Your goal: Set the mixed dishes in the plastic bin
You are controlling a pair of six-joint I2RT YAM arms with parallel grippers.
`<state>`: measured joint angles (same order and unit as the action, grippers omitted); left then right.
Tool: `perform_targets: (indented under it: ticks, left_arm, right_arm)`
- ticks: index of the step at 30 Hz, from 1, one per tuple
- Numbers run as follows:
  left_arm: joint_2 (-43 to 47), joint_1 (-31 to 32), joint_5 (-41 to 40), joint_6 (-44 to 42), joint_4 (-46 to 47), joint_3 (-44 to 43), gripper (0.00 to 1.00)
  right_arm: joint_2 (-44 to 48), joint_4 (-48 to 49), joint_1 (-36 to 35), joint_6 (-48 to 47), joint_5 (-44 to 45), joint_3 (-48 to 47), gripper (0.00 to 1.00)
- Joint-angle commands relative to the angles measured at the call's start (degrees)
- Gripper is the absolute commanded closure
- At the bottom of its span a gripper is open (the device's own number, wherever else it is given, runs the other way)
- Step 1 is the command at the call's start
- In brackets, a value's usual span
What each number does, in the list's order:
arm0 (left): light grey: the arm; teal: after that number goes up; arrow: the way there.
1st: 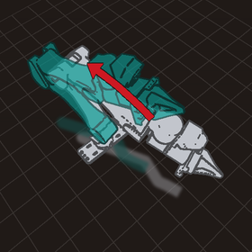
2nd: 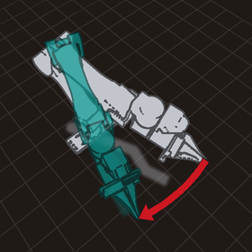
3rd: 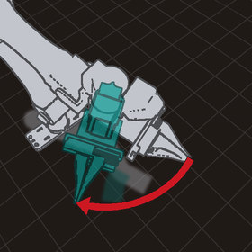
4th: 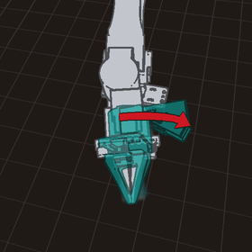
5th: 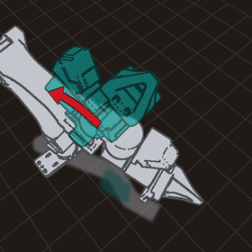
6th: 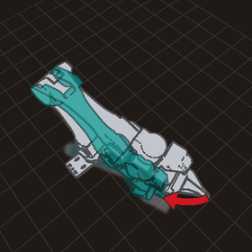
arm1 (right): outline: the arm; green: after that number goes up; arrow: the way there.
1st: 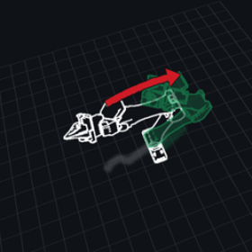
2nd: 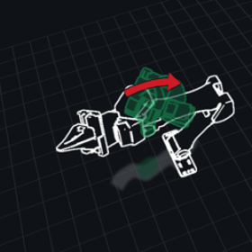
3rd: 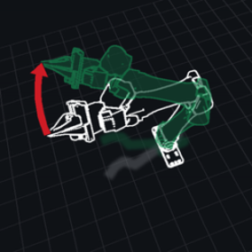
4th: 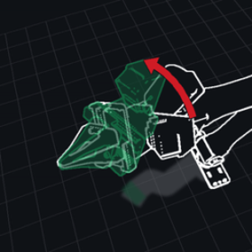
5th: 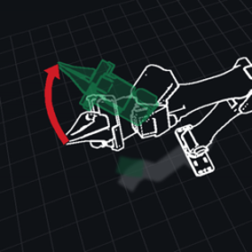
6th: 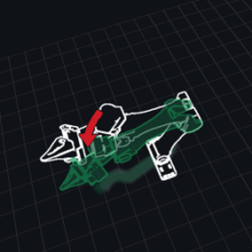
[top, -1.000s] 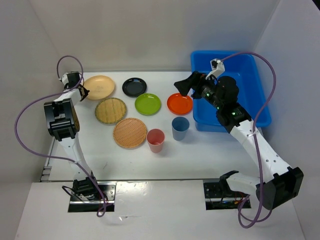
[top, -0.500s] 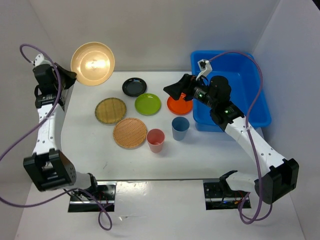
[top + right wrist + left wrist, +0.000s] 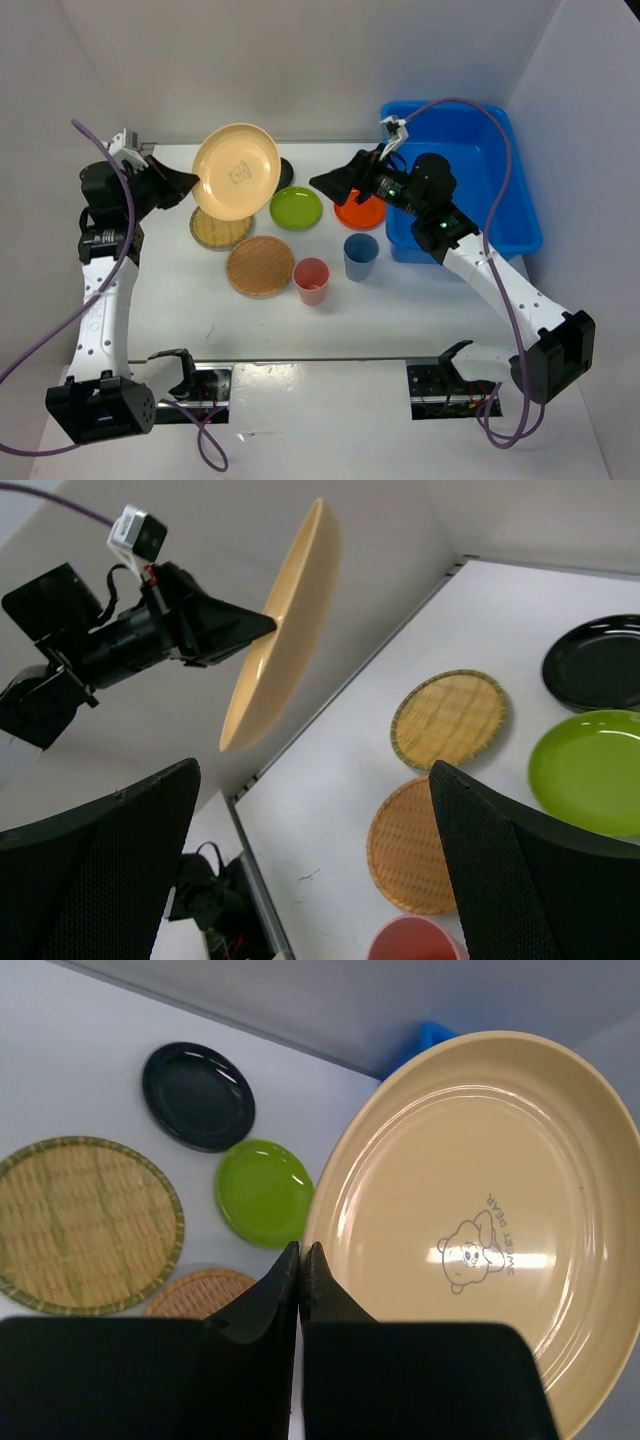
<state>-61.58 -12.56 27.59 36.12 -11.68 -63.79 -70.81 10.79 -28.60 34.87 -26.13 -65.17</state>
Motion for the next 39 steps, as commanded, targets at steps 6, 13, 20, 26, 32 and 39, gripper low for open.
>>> perform_targets:
  ticks: [6, 13, 20, 26, 32, 39]
  left_arm:
    - [5.3, 7.4, -1.6, -3.4, -2.3, 2.2, 1.0]
    - [5.9, 11.1, -5.9, -4.5, -2.3, 4.1, 1.0]
    - [7.1, 17.2, -11.7, -5.6, -2.3, 4.6, 1.0]
    - [9.8, 20.3, -17.9, -5.6, -2.3, 6.0, 0.83]
    - [14.1, 20.3, -22.3, -5.1, -1.6, 7.5, 0.08]
    - [29.6, 20.3, -43.0, 3.9, 1.8, 13.8, 0.0]
  right_arm:
    - [-7.2, 3.1, -7.8, -1.9, 5.6, -3.4, 0.0]
    - [-12.0, 2.6, -9.0, -1.4, 6.2, -5.9, 0.0]
    - [-17.8, 0.5, -9.5, 1.3, 6.6, -10.7, 0.46]
    - [-21.6, -6.2, -10.7, 0.6, 7.2, -15.2, 1.0]
    - [-18.2, -9.5, -10.7, 0.1, 16.5, -15.3, 1.0]
    - [-9.5, -15.5, -3.8, 0.6, 31.6, -18.2, 1.0]
